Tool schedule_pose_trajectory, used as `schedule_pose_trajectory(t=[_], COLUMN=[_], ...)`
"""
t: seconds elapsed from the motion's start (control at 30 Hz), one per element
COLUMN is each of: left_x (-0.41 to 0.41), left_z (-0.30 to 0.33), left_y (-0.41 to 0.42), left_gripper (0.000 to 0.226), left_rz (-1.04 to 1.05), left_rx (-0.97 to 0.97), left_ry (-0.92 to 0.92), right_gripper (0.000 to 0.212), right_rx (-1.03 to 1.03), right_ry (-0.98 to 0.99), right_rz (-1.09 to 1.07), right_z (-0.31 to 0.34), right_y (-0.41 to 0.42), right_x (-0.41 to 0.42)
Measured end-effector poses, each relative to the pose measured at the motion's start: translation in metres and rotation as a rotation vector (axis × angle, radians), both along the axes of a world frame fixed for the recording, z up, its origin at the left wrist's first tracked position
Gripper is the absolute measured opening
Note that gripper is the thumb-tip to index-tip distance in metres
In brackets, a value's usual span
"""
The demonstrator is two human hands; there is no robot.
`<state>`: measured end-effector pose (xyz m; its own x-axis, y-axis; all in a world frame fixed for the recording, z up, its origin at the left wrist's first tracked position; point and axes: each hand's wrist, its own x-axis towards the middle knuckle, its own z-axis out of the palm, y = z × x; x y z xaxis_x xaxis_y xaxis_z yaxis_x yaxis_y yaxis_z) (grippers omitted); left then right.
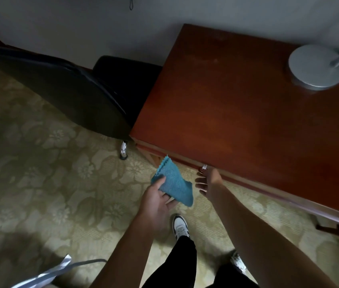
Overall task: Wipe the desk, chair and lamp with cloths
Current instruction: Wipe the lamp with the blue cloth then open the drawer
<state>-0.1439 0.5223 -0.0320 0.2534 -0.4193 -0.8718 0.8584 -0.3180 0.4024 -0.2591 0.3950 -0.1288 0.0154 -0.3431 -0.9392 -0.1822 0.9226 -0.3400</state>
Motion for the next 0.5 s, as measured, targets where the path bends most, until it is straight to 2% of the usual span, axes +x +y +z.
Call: schedule_pose_trajectory(t=[0.1, 0.2, 0.3, 0.5], left_x=[-0.003, -0.002, -0.002, 0.01], left_z=[-0.002, -0.003, -0.004, -0.004], left_y=[0.004, 0.007, 0.012, 0.021], left_gripper=[0.015, 0.02, 0.023, 0.025], left_rz=[-0.002, -0.012, -0.009, 0.038], left_rx=[0.0, -0.011, -0.027, -0.068], left_ry=[-0.009, -0.021, -0.052, -0.002], right_gripper=[0.025, 0.031, 0.027, 0.026], right_rx=[0.019, 0.037, 0.042, 0.111], right_ry=[0.009, 0.05, 0.079, 0.09], right_rz=[-0.062, 0.036, 0.066, 0.148], right_z=[0.002, 0.003, 0.002, 0.01], right_y=[-0.006, -0.008, -0.004, 0.05], right_x=[0.009, 0.007, 0.003, 0.0])
